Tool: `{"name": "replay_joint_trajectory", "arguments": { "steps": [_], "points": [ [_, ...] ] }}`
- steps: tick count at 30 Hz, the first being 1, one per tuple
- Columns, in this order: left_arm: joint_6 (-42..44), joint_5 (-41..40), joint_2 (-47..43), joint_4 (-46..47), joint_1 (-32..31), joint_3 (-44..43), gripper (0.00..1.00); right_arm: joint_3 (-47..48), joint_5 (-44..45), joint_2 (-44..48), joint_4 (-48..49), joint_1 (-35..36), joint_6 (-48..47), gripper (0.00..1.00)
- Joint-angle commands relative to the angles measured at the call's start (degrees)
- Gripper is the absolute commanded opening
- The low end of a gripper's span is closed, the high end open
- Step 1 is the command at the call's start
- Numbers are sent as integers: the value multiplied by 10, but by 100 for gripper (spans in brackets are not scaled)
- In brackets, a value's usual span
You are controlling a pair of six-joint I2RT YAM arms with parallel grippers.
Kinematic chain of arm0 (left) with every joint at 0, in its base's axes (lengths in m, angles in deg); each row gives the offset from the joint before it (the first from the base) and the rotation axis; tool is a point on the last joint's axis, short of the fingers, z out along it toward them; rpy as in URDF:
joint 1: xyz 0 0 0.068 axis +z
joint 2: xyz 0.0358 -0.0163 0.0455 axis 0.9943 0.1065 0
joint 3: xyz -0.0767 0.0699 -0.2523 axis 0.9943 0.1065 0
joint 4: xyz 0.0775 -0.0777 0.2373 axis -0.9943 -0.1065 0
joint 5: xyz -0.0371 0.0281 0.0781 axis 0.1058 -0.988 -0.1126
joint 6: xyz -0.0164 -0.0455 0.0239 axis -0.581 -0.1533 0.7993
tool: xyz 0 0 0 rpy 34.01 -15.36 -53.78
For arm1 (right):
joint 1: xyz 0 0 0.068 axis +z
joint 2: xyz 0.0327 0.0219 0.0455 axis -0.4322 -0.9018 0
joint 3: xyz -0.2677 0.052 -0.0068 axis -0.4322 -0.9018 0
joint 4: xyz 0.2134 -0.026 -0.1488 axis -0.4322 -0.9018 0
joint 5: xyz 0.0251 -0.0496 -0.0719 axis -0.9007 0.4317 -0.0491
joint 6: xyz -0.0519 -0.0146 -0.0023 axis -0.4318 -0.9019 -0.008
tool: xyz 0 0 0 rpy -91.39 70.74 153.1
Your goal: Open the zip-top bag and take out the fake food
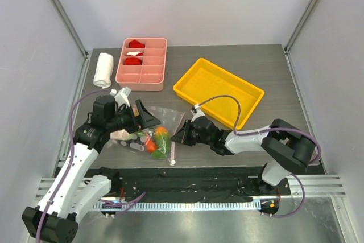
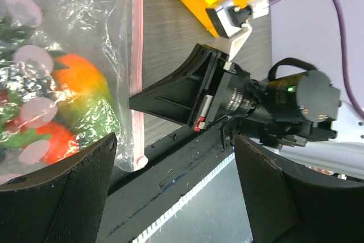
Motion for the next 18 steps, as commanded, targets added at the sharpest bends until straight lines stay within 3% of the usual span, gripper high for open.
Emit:
{"name": "replay_joint_trajectory", "arguments": {
  "steps": [1, 7, 9, 13, 14, 18],
  "points": [
    [30, 31, -4, 21, 4, -37, 83, 77, 3, 73, -48, -9, -47, 1],
    [-40, 76, 7, 181, 3, -20, 84, 204, -49, 96, -200, -55, -97, 2],
    [-31, 76, 24, 175, 2, -53, 83, 276, -64, 83, -293, -75, -155, 1],
    [6, 85, 52, 161, -5, -112, 83, 369, -173, 75, -326, -102, -291, 2],
    [21, 70, 58, 147, -5, -128, 83, 392, -211, 68, -382, -101, -382, 1],
    [75, -17, 93, 48, -5, -254, 87, 475, -221, 35, -499, -101, -544, 1]
  ]
}}
